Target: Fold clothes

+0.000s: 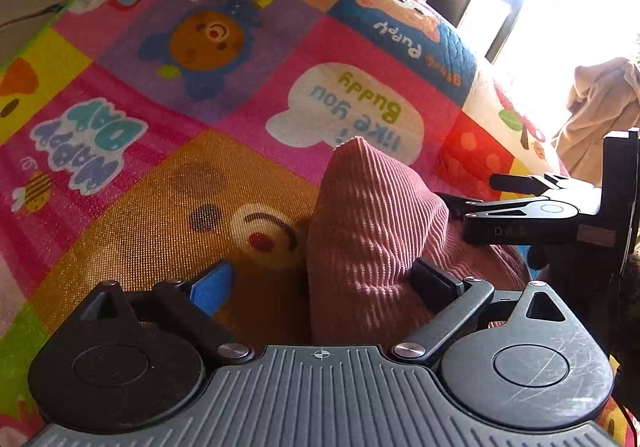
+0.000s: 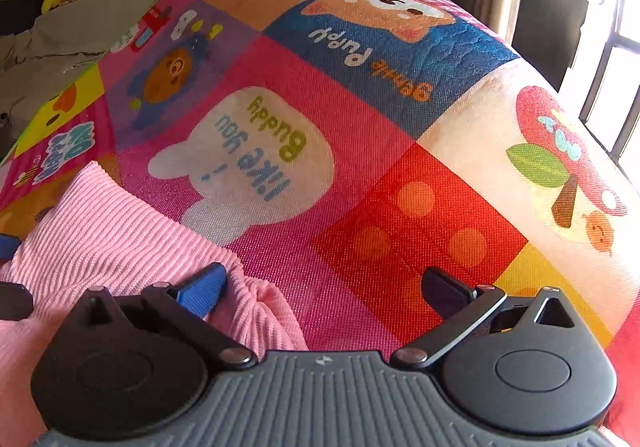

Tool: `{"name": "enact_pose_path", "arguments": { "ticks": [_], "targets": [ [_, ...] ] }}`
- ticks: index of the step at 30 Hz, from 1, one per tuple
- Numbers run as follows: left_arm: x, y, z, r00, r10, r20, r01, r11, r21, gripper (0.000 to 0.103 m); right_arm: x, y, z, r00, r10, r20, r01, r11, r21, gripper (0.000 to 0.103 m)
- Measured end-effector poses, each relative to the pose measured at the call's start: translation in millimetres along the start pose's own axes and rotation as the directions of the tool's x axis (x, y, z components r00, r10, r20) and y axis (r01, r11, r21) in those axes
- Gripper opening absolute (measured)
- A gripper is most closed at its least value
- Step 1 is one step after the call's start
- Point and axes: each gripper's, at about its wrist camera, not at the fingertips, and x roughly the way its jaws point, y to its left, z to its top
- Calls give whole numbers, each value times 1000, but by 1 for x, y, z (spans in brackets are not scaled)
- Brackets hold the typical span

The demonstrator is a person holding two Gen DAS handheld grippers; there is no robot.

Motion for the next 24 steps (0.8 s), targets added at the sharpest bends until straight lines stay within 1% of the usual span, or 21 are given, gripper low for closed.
{"name": "enact_pose_path", "arguments": {
  "ticks": [2,4,7,9,10,11,12,14,16,17,19,21,23,24],
  "targets": [
    [-6,-2,9,999,-27,35,27,1000,3,97,-3,-5,-3,1000,2,-5,-2,1000,31,103],
    [-12,-3,19,996,-45,80,46,999,-9,97,-6,-4,-6,1000,-7,5,7,1000,14,103],
    [-5,-5,39,991,7,132,-3,1000,-29,97,-15,-2,-6,999,-40,23,40,999,-7,103],
    [14,-6,46,993,71,93,-73,997,16,97,-33,0,-8,995,-81,62,83,996,-28,103],
    [26,-10,45,990,120,68,-125,990,64,98,-43,1,-10,992,-91,84,95,995,-38,103],
    [38,-13,44,984,170,45,-174,978,112,98,-57,1,-14,991,-78,106,83,995,-46,103],
    [42,-15,40,982,179,51,-185,973,136,99,-70,0,-18,991,-59,124,66,996,-54,103],
    [50,-19,34,978,198,63,-207,961,181,99,-93,-1,-29,991,12,134,-3,998,-66,103],
    [47,-16,36,979,193,65,-201,966,163,99,-111,-2,-40,986,103,131,-95,994,-62,103],
    [42,-14,36,981,184,69,-192,971,144,99,-120,-2,-46,981,149,126,-141,988,-63,103],
    [27,-10,34,988,138,73,-146,984,106,98,-134,3,-58,974,199,110,-189,978,-92,103],
    [9,-6,26,998,36,45,-38,997,60,98,-140,13,-69,973,210,93,-192,966,-170,103],
    [-6,-5,16,998,-68,8,68,998,14,98,-141,26,-77,974,215,72,-189,946,-264,103],
    [-10,-7,9,996,-92,-11,92,996,15,98,-139,35,-82,976,210,60,-180,930,-320,103]
  ]
}}
